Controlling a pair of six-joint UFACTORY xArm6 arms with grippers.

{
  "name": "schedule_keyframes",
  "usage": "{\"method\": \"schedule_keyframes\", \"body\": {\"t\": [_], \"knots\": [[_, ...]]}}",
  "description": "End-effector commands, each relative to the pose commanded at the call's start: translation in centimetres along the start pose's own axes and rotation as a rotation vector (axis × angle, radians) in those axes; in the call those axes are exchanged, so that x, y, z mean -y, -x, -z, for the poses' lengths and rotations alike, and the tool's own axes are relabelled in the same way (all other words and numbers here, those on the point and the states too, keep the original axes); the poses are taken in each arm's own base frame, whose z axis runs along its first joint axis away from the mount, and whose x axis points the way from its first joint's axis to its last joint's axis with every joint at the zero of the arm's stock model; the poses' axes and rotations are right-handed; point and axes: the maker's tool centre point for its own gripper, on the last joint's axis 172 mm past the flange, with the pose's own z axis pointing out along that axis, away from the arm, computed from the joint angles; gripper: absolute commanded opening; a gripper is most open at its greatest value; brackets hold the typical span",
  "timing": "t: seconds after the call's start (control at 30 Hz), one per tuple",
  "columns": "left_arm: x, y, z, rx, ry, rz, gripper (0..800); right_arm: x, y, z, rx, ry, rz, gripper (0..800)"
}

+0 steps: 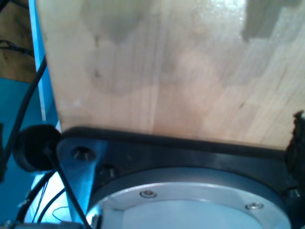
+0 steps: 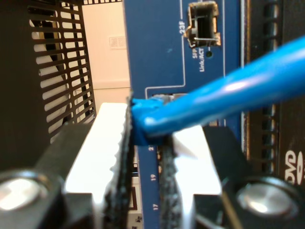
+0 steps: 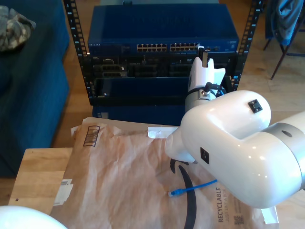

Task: Grab the cable and plug it in

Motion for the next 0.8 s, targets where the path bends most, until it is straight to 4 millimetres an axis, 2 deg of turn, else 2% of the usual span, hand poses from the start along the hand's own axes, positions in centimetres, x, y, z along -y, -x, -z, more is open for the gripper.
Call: {"method": "schedule_keyframes", "body": {"t": [0.3,0.8], "knots": [[0.00,0.00,0.00,0.000,0.000,0.000,800,-0.74,0.08,-0.14,0.000,0.005,0.002,0],[0.00,0.00,0.00,0.000,0.000,0.000,800,-0.42,0.57,-0.49,0.009,-0.007,-0.004,0]]}}
